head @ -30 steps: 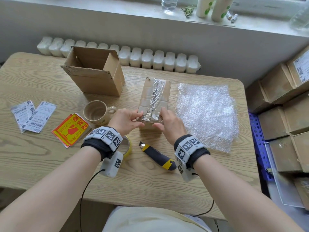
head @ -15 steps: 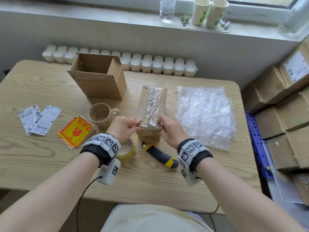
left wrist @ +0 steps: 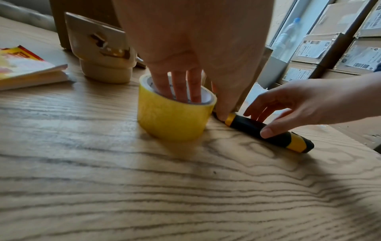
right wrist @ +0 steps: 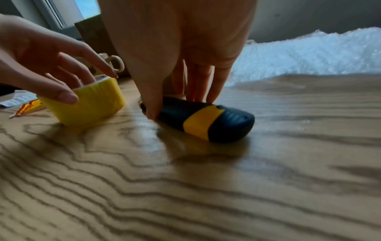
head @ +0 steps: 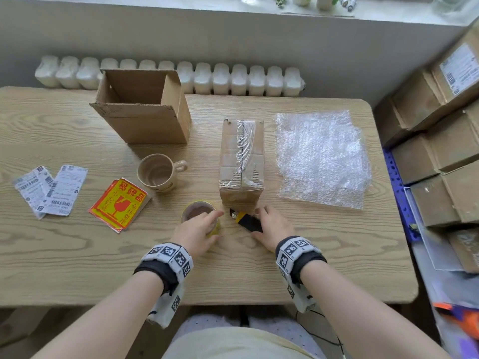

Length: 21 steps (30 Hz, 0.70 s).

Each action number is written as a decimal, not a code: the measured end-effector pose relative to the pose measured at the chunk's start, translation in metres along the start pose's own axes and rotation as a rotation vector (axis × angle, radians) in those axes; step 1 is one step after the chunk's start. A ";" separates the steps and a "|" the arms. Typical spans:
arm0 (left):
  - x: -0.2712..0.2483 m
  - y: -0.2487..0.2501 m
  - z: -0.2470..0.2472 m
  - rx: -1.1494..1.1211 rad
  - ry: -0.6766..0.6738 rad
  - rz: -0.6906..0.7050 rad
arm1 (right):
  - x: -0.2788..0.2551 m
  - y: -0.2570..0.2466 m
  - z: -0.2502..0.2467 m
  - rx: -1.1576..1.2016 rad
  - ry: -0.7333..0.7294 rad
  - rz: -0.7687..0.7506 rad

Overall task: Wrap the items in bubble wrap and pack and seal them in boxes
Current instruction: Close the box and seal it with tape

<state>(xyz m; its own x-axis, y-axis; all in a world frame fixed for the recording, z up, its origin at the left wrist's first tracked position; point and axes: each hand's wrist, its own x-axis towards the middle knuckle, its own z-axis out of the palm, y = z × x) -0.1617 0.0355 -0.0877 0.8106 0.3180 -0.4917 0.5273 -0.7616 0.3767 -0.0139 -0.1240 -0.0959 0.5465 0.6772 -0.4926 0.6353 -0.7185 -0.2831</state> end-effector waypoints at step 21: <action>0.014 0.002 -0.075 -0.296 0.355 -0.114 | -0.012 0.039 -0.049 0.094 0.100 0.305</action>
<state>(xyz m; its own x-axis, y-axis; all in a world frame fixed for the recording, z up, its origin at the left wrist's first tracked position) -0.1305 0.0805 -0.0353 0.7534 0.6026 -0.2634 0.6258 -0.5339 0.5686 0.0313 -0.1520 -0.0605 0.7574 0.4376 -0.4846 0.3835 -0.8988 -0.2122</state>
